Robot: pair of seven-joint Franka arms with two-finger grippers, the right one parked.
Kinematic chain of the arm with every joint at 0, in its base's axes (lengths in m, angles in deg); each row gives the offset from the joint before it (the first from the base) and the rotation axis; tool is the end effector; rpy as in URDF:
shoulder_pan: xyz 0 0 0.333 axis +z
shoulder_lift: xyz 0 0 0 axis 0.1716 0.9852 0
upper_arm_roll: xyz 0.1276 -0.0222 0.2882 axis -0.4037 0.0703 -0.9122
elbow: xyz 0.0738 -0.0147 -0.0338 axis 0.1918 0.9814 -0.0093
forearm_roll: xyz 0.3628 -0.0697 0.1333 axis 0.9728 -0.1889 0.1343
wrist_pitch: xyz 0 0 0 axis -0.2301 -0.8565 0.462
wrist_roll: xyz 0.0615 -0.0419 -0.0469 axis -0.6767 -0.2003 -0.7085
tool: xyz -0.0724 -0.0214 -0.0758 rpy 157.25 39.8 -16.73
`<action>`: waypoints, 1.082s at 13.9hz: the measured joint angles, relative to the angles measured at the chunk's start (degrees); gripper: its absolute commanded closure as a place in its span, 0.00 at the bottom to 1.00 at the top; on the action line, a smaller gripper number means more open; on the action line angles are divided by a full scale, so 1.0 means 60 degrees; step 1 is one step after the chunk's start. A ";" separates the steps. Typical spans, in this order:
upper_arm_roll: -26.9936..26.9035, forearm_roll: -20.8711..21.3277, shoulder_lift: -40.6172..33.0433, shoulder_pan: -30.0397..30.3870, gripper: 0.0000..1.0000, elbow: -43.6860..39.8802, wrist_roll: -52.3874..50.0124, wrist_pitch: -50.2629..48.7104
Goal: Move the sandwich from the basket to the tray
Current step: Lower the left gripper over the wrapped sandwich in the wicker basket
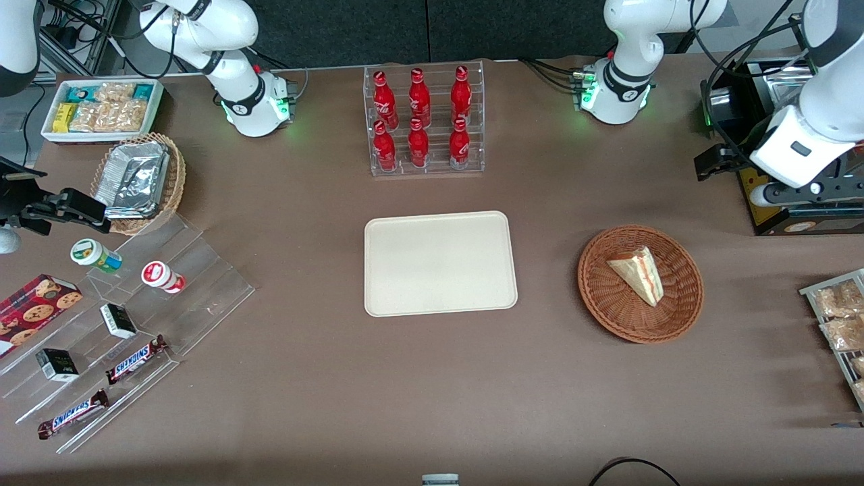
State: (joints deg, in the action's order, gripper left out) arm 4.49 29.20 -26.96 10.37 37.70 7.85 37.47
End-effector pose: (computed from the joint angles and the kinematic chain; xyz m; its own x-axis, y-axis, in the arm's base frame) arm 0.5185 -0.0452 0.5925 0.9806 0.0572 -0.1876 0.0455 -0.9968 -0.0660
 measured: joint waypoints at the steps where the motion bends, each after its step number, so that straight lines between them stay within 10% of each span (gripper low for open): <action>1: -0.0025 -0.0028 0.0013 0.0000 0.00 0.0000 0.0014 0.0008; 15: -0.0178 -0.0042 0.1647 -0.0031 0.00 0.3221 -0.2531 0.6278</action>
State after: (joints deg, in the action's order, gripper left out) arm 3.42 28.94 -17.07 10.18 57.02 -7.33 75.14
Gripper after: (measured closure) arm 0.000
